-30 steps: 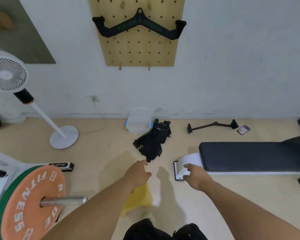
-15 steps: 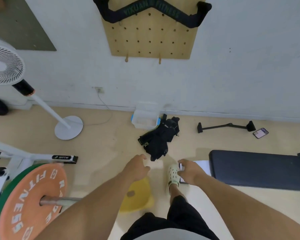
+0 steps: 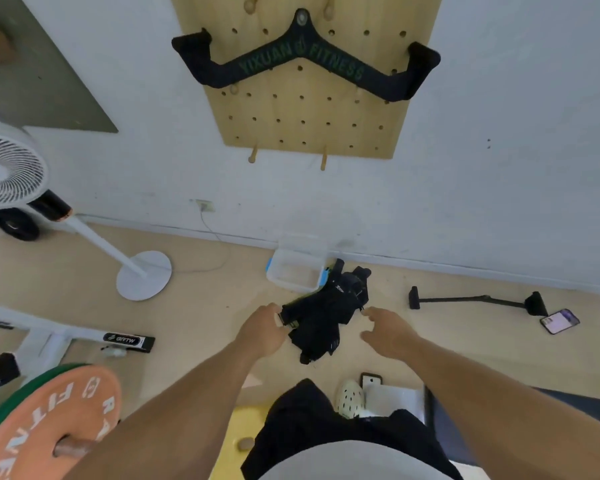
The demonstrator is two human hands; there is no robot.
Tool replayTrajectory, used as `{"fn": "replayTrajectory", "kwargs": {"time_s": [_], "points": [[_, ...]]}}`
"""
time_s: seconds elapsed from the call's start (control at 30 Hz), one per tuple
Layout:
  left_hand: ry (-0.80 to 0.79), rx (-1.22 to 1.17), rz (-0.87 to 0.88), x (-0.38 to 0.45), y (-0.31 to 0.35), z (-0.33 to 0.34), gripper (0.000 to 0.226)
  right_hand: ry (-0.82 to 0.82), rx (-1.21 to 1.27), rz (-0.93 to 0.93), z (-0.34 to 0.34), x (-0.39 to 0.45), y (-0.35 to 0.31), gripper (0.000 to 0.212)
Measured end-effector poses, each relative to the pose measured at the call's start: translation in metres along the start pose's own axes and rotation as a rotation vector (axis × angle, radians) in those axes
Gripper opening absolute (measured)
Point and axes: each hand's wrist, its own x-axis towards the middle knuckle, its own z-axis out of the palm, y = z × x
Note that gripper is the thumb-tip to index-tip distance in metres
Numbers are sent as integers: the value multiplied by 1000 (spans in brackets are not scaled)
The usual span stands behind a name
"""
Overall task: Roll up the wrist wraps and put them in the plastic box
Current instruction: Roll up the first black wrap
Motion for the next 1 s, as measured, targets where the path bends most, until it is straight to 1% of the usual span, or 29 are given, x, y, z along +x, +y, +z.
{"fn": "replayTrajectory", "kwargs": {"time_s": [0.13, 0.27, 0.47, 0.57, 0.73, 0.87, 1.0], "points": [[8, -23, 16, 10, 16, -12, 54, -20, 7, -43, -17, 15, -12, 57], [54, -19, 18, 28, 21, -36, 56, -41, 32, -84, -16, 37, -27, 58], [32, 54, 60, 64, 25, -66, 57, -59, 99, -43, -4, 66, -40, 59], [-13, 71, 106, 96, 18, -75, 57, -27, 153, 14, -4, 86, -49, 58], [-110, 65, 175, 160, -14, -100, 57, 35, 214, 162, 9, 134, -85, 57], [-190, 108, 216, 207, -67, -131, 55, 46, 303, 267, 37, 183, -149, 59], [-219, 135, 209, 244, -107, -150, 51, 145, 451, 243, 56, 227, -216, 51]]}}
